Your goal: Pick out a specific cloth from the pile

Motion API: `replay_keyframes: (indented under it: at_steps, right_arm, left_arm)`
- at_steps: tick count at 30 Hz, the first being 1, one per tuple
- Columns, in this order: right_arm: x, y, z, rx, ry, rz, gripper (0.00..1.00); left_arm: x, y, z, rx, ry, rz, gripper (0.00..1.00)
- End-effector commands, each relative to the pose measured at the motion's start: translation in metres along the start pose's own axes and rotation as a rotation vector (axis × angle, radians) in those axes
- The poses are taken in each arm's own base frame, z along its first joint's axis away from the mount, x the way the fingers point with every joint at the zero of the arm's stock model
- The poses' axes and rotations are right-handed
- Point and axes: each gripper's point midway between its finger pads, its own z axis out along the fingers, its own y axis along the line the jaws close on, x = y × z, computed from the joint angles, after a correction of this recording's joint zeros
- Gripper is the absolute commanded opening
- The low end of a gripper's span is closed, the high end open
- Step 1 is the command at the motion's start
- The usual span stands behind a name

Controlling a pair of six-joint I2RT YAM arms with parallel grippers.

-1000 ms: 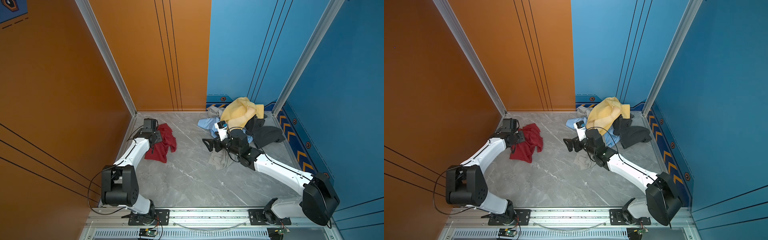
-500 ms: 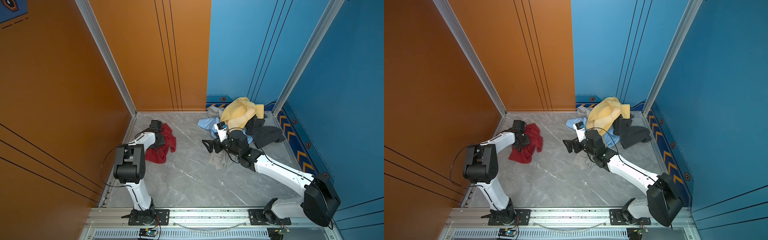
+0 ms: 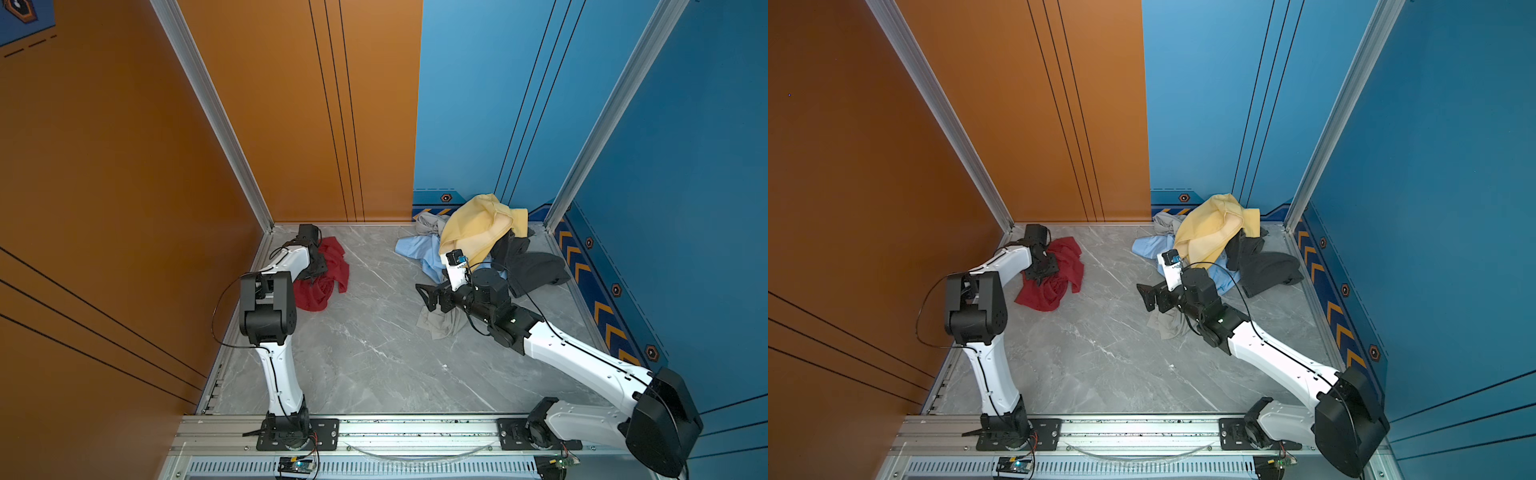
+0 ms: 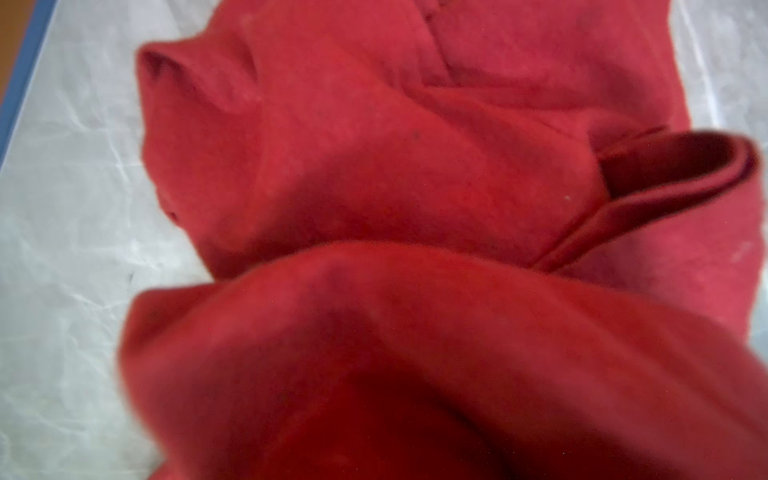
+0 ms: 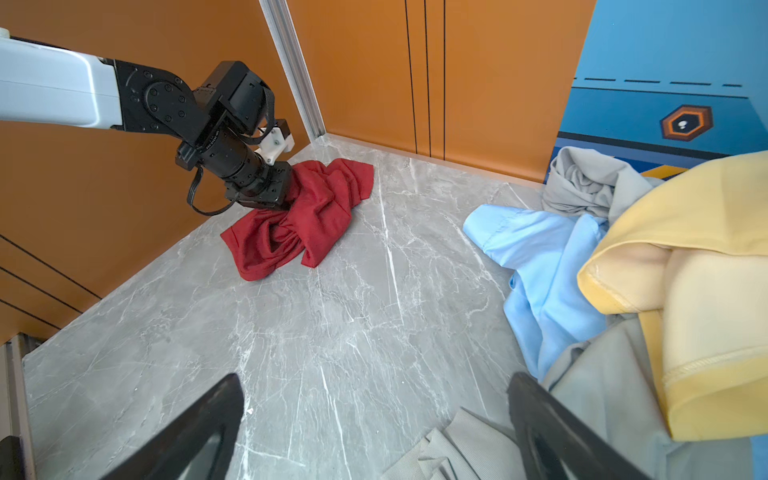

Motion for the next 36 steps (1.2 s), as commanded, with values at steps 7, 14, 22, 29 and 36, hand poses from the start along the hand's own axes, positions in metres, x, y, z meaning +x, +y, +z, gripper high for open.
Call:
replay_keyframes:
  at_steps: [7,14,22,29,36]
  right_arm:
    - [0.009,-0.038,-0.019,0.135,0.011,-0.004,1.00]
    - [0.003,-0.068,-0.033,0.209,-0.013,0.030,1.00]
    - [-0.013,-0.080,-0.052,0.257,-0.071,0.044,1.00]
    - [-0.019,-0.094,-0.079,0.320,-0.113,0.033,1.00]
    - [-0.020,-0.130,-0.095,0.433,-0.181,0.056,1.00]
  left_arm:
    - [0.003,0.012,-0.002,-0.016,0.039,0.004,0.80]
    - [-0.002,0.007,-0.035,0.023,-0.026,0.013,0.98]
    - [-0.010,-0.001,-0.077,0.086,-0.123,0.045,0.98]
    - [-0.010,-0.012,-0.118,0.167,-0.258,0.079,0.98]
    - [0.002,-0.019,-0.162,0.263,-0.472,0.151,0.98]
